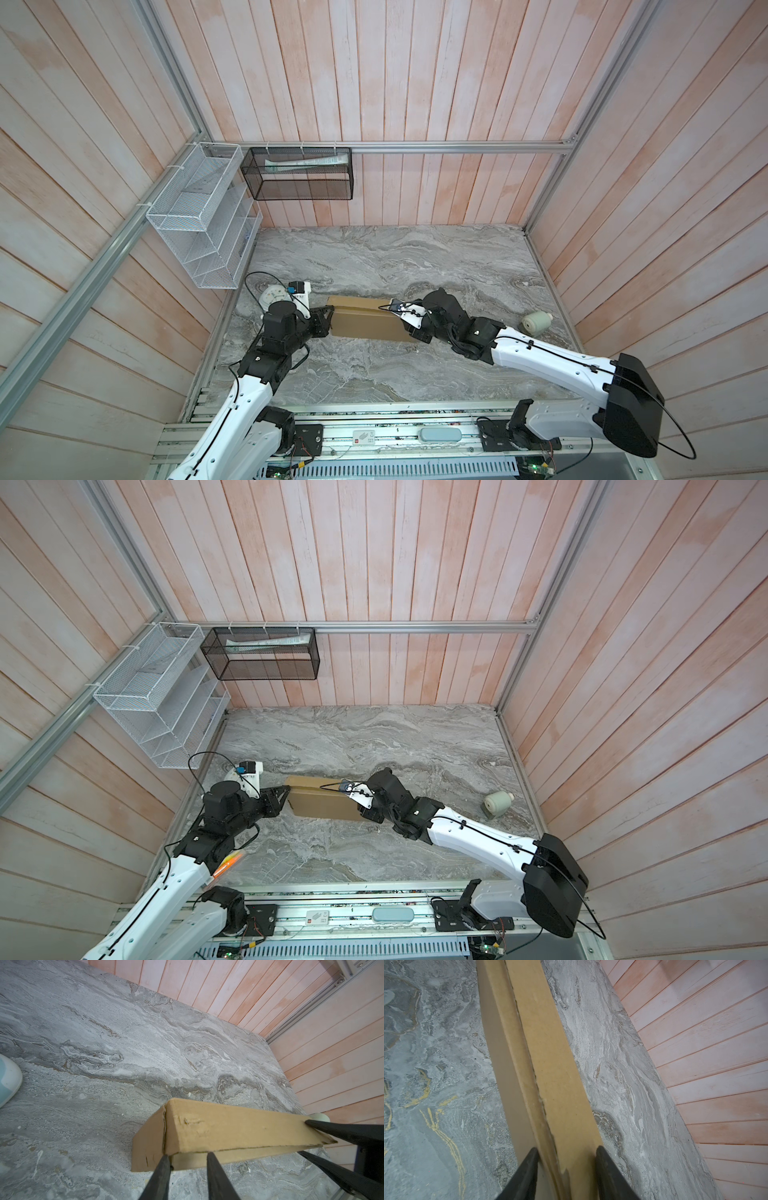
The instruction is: Fold the paper box
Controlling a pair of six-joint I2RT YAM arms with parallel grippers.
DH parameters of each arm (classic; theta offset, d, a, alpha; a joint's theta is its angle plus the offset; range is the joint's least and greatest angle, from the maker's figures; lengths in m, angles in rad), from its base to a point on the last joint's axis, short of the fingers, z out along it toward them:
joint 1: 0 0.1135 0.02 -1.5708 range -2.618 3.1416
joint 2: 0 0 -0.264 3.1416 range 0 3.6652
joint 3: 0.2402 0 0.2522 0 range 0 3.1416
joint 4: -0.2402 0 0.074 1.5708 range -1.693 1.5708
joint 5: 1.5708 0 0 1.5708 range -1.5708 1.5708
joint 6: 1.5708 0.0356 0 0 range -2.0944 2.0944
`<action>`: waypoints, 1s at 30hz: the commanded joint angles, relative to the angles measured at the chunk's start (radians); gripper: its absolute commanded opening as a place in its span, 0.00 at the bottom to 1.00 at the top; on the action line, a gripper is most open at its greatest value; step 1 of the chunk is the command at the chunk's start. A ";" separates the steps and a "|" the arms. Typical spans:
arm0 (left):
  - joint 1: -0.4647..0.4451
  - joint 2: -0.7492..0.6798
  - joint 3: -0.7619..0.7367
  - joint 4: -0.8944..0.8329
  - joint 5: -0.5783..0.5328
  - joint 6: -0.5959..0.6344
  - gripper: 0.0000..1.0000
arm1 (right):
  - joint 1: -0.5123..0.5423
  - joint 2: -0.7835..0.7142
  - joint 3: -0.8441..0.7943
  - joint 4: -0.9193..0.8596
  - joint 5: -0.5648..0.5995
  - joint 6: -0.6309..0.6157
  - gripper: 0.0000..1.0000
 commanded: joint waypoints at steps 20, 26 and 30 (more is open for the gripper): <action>0.034 0.080 0.132 -0.015 -0.095 -0.028 0.38 | -0.021 0.005 0.014 -0.013 -0.054 0.003 0.45; 0.073 0.136 0.126 0.044 -0.054 -0.034 0.38 | -0.023 -0.004 0.009 -0.010 -0.057 0.005 0.44; 0.083 0.152 0.114 0.075 -0.027 -0.041 0.38 | -0.024 -0.004 0.008 -0.010 -0.061 0.005 0.44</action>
